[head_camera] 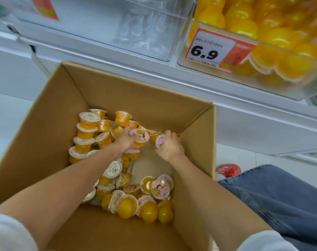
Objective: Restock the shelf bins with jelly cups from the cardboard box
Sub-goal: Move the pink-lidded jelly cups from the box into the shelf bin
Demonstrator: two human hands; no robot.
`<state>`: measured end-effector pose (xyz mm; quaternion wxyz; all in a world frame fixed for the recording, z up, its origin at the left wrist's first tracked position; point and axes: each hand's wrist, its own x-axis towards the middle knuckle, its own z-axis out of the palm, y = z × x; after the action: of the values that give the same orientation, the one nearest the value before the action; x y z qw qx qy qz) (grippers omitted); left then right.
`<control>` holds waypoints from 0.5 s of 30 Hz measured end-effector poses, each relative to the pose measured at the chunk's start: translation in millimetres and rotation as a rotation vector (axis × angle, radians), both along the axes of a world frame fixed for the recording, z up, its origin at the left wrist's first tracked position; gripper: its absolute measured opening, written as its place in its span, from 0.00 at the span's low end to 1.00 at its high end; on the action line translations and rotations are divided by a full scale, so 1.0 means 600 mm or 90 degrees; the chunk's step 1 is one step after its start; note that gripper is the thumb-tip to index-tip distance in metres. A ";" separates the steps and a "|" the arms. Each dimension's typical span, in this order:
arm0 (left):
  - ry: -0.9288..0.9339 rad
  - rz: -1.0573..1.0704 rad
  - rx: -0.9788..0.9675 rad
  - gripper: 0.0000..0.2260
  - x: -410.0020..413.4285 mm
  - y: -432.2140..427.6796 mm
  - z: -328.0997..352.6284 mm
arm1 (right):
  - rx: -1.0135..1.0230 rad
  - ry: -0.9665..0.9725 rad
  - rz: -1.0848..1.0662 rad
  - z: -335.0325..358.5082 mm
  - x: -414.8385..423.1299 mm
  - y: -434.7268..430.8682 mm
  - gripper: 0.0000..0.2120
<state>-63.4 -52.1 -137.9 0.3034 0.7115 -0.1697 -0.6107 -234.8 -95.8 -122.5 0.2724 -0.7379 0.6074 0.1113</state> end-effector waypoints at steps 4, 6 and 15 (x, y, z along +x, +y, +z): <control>0.058 0.018 -0.102 0.18 -0.012 -0.020 0.099 | -0.120 -0.125 0.064 0.115 0.006 0.002 0.28; 0.083 0.027 -0.158 0.16 -0.019 -0.028 0.153 | -0.179 -0.180 0.081 0.168 -0.005 0.005 0.28; -0.053 -0.047 -0.433 0.27 -0.061 -0.032 0.406 | -0.492 -0.349 0.090 0.377 -0.072 -0.012 0.23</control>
<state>-99.8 -71.2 105.6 0.4937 0.5874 -0.4015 -0.5001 -278.3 -102.7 103.4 0.1202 -0.8266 0.4586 -0.3032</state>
